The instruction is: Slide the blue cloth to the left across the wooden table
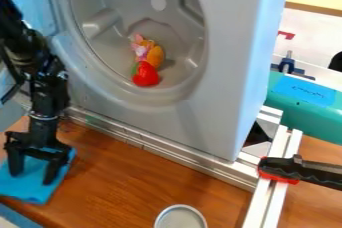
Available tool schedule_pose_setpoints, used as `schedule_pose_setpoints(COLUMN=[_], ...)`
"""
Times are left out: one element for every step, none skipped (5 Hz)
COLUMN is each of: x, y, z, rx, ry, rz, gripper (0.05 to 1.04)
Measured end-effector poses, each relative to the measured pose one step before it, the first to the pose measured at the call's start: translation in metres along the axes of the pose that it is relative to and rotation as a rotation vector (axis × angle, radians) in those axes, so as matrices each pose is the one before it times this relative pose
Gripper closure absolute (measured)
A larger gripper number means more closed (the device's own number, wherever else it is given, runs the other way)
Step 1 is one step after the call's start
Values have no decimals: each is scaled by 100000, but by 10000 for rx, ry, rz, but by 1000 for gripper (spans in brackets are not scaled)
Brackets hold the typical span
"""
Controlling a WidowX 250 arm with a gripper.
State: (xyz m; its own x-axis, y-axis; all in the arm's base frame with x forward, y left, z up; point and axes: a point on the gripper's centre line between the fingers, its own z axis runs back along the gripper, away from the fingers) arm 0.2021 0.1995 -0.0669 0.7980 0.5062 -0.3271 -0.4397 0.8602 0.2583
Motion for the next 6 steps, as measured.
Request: schedule_pose_setpoints(x=[-22, -1252, -1967, -2677, -2978, -3229], y=[-416, -2080, -3893, -3067, -4000, -3818], z=[-61, 710, 1949, 2944, 1436, 2033], rx=[-312, -753, -67, 781, 739, 315], ry=[-48, -445, -857, 199, 758, 487], rz=[-494, -713, -760, -149, -1115, -1367], gripper=[82, 82, 83, 83, 83, 83])
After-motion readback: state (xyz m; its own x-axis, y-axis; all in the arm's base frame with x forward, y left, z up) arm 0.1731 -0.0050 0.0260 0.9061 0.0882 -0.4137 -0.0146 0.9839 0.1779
